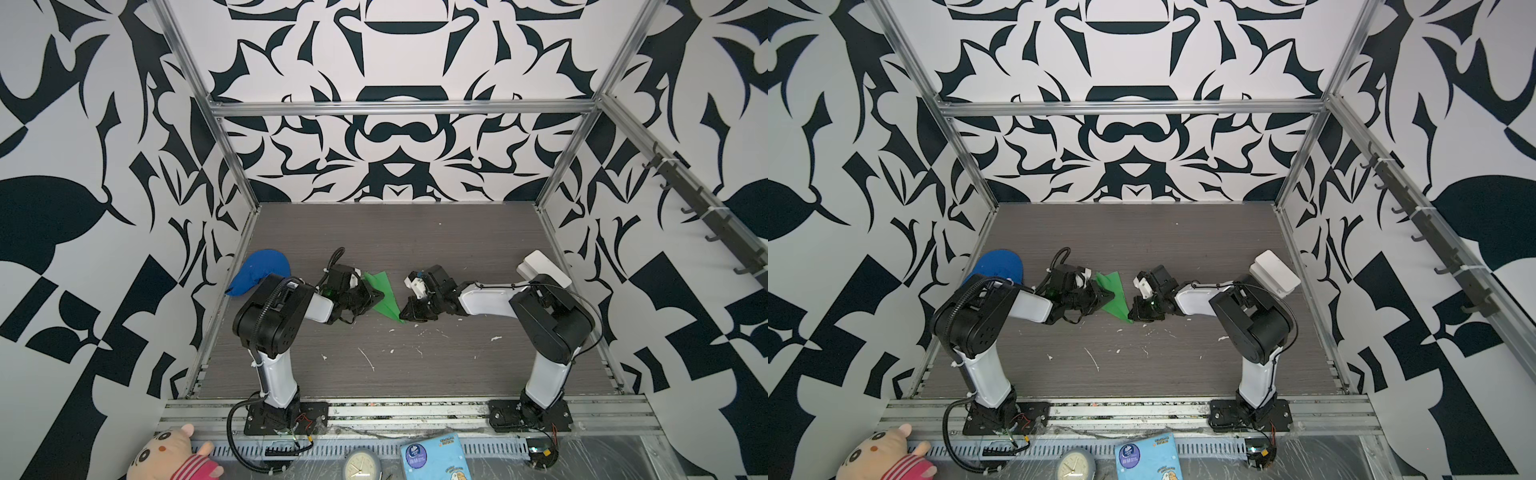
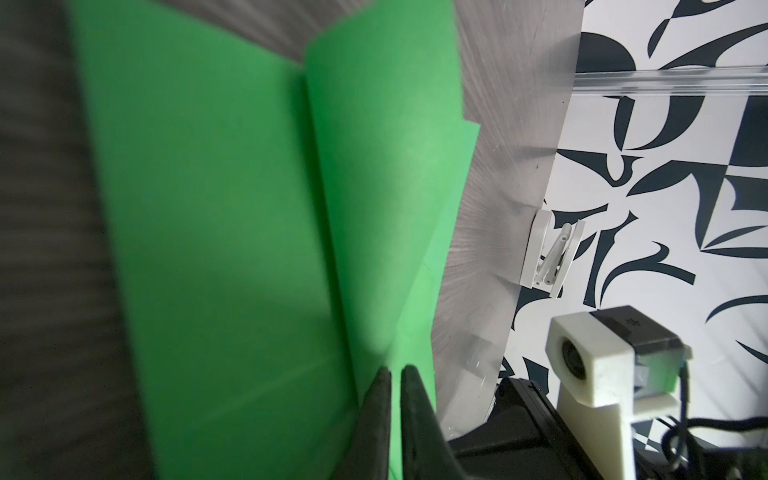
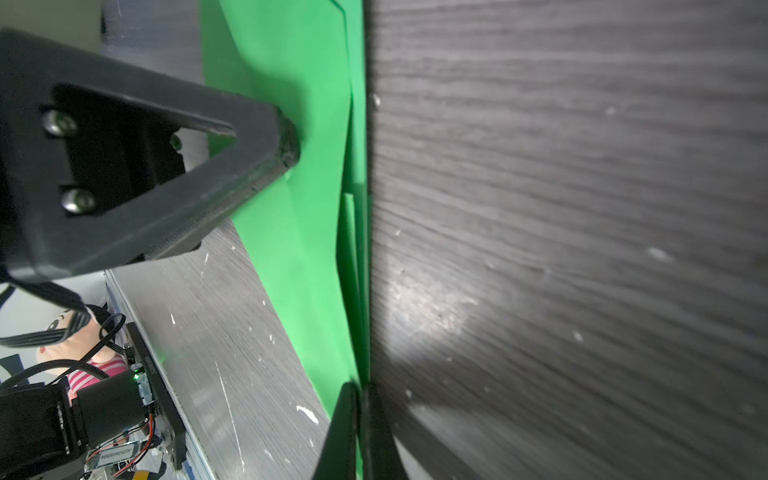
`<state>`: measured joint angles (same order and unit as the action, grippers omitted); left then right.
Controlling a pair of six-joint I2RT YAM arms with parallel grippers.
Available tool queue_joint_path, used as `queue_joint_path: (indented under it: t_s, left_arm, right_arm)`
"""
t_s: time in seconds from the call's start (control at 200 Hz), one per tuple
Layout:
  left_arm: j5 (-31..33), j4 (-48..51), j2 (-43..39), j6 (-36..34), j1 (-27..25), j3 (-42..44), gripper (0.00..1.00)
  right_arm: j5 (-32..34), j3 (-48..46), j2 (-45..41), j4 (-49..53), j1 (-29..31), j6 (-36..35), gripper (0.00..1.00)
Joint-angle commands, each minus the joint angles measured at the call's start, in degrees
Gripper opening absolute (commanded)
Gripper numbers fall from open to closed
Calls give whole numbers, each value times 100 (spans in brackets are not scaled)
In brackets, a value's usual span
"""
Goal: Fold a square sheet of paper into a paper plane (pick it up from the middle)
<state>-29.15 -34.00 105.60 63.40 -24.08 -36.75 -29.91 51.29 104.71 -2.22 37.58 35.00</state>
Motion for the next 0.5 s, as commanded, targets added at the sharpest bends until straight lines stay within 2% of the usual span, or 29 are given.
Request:
queue_joint_path:
  t_s: [0.0,0.185,0.365,0.49]
  left_arm:
    - [138,335,30,-20,-13,-51,12]
    - [114,348,30,-38,-18,-51,12]
    - [102,326,21,-47,-18,-27,12]
    - [89,319,47,-55,-18,-32,12]
  right_arm:
    - [-104,77,-142,55,3,-64,8]
    - [-53,105,-463,85,3,-46,15]
    - [798,-93,-1019,12,-13,-233,19]
    - [628,-164,-1131,-571,-4,-80,21]
